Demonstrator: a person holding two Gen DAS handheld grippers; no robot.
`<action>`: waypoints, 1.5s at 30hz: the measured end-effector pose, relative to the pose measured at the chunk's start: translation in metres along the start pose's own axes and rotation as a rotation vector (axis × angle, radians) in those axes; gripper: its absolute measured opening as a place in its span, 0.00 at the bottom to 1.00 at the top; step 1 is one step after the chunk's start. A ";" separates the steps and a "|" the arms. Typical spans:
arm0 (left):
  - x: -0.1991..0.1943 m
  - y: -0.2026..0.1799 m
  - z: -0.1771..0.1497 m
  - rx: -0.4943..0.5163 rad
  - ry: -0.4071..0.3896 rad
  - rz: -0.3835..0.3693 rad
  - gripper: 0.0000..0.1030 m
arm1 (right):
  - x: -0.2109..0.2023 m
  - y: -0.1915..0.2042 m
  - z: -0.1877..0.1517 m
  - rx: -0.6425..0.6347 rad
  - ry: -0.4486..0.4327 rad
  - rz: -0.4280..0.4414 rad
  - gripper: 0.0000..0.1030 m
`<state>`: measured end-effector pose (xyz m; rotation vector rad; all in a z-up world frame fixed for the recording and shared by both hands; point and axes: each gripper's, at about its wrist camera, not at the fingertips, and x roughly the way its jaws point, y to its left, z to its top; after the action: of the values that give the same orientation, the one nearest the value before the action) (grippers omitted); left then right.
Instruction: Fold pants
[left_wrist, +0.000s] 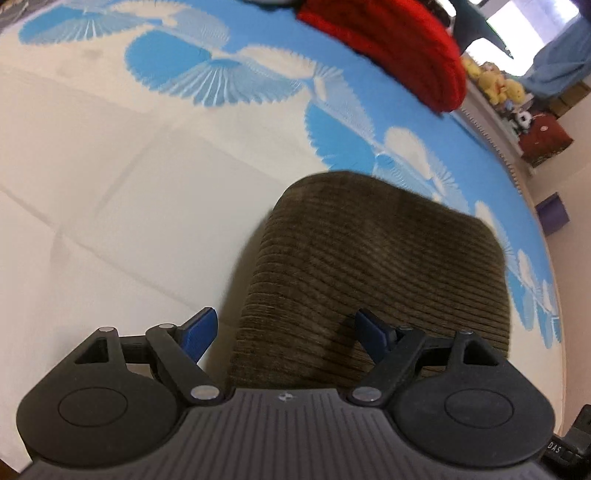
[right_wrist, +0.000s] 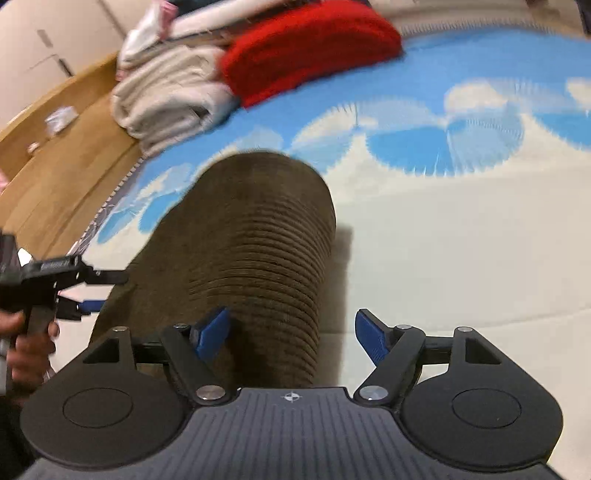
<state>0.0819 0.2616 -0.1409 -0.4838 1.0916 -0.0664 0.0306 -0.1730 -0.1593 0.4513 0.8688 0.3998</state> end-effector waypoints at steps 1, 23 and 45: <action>0.006 0.000 0.003 -0.009 0.019 0.001 0.83 | 0.006 -0.001 -0.001 0.017 0.019 0.014 0.80; 0.029 -0.149 0.023 0.134 -0.042 -0.290 0.37 | -0.055 -0.014 0.105 -0.135 -0.079 -0.006 0.30; 0.098 -0.279 -0.060 0.802 0.174 -0.043 0.28 | -0.049 -0.130 0.085 -0.376 0.218 -0.222 0.47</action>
<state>0.1273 -0.0368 -0.1302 0.2256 1.1228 -0.5684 0.0894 -0.3245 -0.1485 -0.0383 1.0165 0.4005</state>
